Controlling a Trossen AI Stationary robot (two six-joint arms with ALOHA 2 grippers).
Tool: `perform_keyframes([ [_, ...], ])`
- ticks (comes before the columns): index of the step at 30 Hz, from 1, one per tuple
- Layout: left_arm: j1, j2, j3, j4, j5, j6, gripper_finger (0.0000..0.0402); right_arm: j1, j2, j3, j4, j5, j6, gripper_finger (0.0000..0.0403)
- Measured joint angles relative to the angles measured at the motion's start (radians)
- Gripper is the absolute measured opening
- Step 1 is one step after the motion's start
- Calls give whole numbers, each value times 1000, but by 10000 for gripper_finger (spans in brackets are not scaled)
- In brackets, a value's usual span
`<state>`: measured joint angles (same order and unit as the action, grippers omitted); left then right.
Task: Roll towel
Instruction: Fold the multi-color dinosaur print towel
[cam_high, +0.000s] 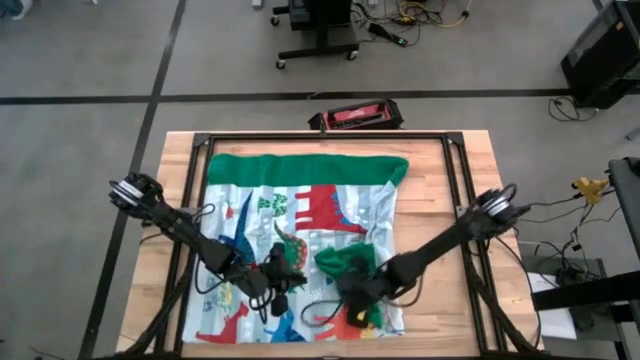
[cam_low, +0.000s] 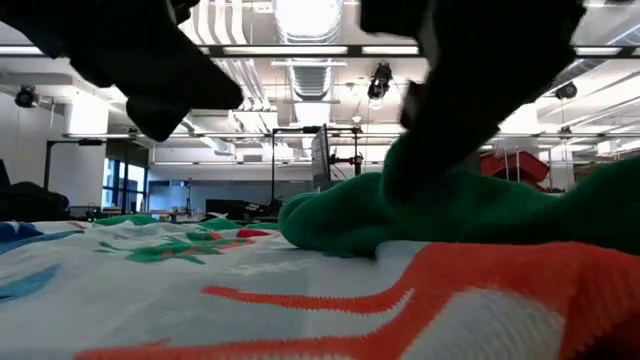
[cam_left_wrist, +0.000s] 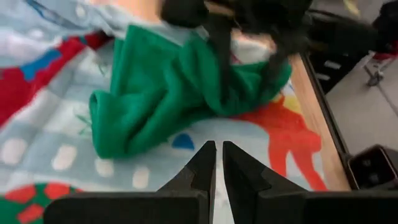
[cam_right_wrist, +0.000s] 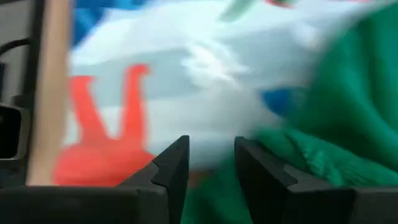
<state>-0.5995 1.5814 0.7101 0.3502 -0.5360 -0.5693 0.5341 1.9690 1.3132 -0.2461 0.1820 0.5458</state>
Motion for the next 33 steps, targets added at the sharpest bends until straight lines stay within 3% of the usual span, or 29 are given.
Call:
perform_keyframes([
  [4, 5, 0, 0, 22, -6, 11, 13, 29, 33, 104, -24, 4, -66, 95],
  [7, 5, 6, 0, 27, -6, 8, 13, 59, -11, 114, -136, 90, -62, 89],
  [11, -2, 24, 0, 72, 24, 74, 13, 103, -94, 85, -333, 264, 48, 83],
  [16, -7, 95, 25, 148, 53, 256, 13, 156, -151, 31, -445, 316, 208, 82],
  [24, 52, 291, 286, 3, 53, 248, 26, 183, -161, -49, -534, 324, 435, 126],
  [29, 28, 356, 475, -233, 67, 179, 77, 193, -163, -67, -581, 327, 506, 172],
  [33, 17, 417, 573, -291, -26, 149, 128, 195, -162, -74, -579, 352, 505, 205],
])
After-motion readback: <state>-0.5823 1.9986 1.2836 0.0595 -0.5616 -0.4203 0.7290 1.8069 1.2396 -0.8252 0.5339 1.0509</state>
